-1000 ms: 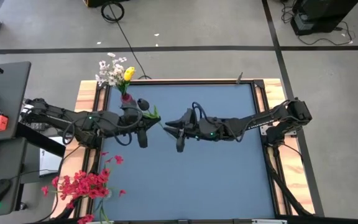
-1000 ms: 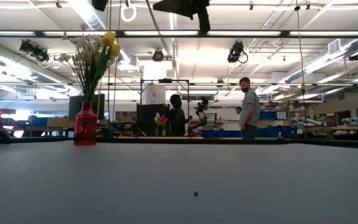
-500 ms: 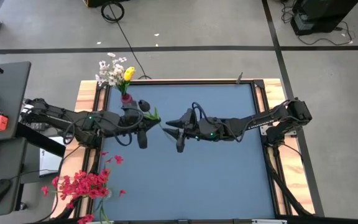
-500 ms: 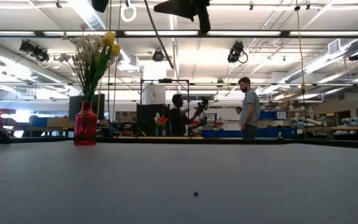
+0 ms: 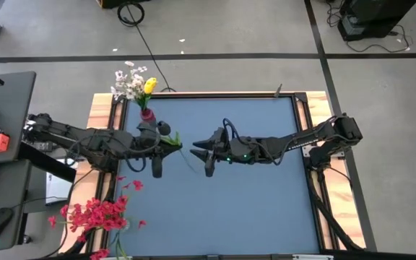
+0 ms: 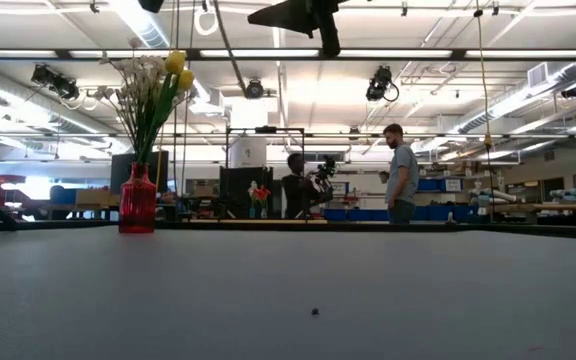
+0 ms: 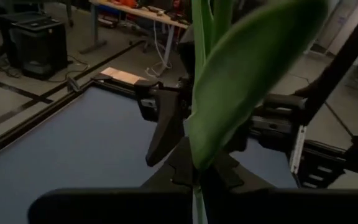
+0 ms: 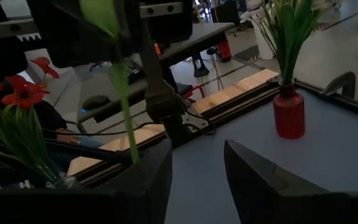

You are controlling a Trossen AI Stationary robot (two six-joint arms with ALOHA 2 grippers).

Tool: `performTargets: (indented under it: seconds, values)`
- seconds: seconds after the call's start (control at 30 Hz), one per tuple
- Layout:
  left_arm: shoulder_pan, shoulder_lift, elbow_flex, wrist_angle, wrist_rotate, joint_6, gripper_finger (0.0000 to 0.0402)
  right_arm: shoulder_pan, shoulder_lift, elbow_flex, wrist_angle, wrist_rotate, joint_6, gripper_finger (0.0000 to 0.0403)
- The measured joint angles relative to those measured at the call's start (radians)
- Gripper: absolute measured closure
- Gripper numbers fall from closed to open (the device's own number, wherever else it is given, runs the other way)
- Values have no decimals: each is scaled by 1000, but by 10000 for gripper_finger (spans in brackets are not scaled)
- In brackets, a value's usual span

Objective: Sort flowers into vase by color
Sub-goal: Put the black tulip into the transparent vase

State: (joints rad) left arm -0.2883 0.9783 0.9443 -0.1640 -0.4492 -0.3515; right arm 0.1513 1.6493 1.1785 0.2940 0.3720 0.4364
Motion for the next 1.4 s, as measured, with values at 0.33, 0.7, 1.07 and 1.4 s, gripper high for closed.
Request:
performTargets:
  seconds: [0.33, 0.7, 1.07, 1.4]
  values:
    - [-92, -117, 0, -44, 55, 6, 387, 0, 0, 0, 1, -37, 86, 249]
    - [-153, -191, 0, -218, 253, 103, 390, 7, 0, 0, 0, -57, 213, 249]
    - [-297, -326, 0, -566, 442, 131, 391, 53, 0, 0, -45, -6, 343, 249]
    - [-377, -383, 0, -491, 586, 225, 390, 118, 0, 0, -74, 142, 513, 249]
